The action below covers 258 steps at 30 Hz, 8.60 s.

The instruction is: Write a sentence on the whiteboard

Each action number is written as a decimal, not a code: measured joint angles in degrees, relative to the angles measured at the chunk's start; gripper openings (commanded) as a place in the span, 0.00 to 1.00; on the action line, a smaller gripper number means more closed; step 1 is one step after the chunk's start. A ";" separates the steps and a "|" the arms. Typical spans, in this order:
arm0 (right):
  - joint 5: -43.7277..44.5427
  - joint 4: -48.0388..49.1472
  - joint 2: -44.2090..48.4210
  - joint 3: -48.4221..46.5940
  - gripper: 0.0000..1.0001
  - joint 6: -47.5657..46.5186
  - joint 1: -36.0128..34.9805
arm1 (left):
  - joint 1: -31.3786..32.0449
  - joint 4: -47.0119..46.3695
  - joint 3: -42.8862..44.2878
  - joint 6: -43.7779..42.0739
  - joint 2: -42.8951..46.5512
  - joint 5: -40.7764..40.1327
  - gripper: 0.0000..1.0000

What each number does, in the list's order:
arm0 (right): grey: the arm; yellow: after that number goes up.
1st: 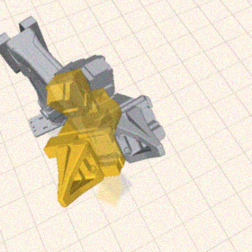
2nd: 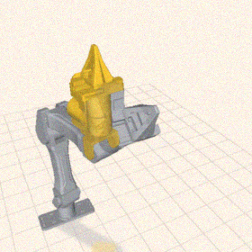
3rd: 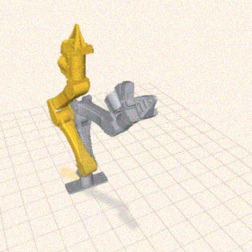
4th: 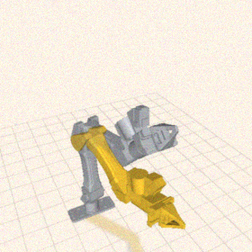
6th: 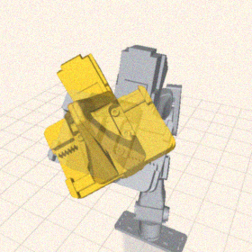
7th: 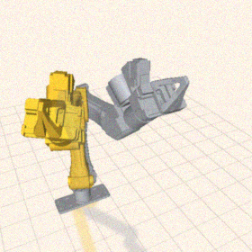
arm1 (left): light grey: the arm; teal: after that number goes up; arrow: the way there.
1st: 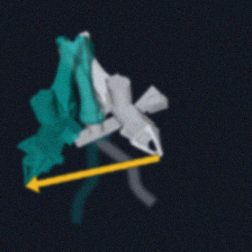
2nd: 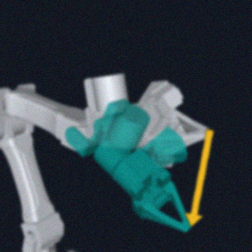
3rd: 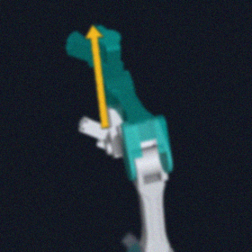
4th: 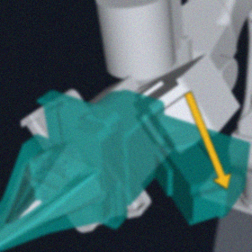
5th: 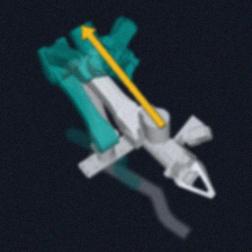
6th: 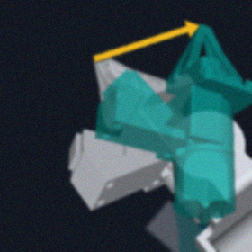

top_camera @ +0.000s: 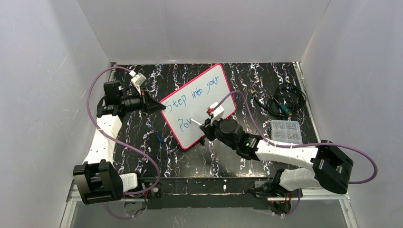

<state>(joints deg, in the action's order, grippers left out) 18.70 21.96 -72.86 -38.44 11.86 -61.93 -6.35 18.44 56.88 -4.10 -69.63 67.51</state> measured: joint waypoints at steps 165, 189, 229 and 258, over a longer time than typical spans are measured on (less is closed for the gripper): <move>7.28 -1.20 0.37 -0.59 0.01 -3.26 0.04 | 0.00 0.00 0.00 -0.15 0.00 0.22 0.00; 7.72 -4.74 0.74 1.40 0.01 0.44 0.04 | 0.00 0.00 0.00 0.09 0.00 -0.02 0.00; 9.79 -5.16 0.33 -0.63 0.01 -1.20 0.33 | 0.00 0.00 0.00 0.11 0.00 0.00 0.00; 10.73 -5.14 2.12 2.71 0.01 2.05 0.59 | 0.09 -0.02 0.00 -0.02 0.11 0.22 0.00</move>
<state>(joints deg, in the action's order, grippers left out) 29.43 16.82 -70.74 -35.73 13.91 -61.34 -6.26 18.41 56.88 -4.12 -69.52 67.72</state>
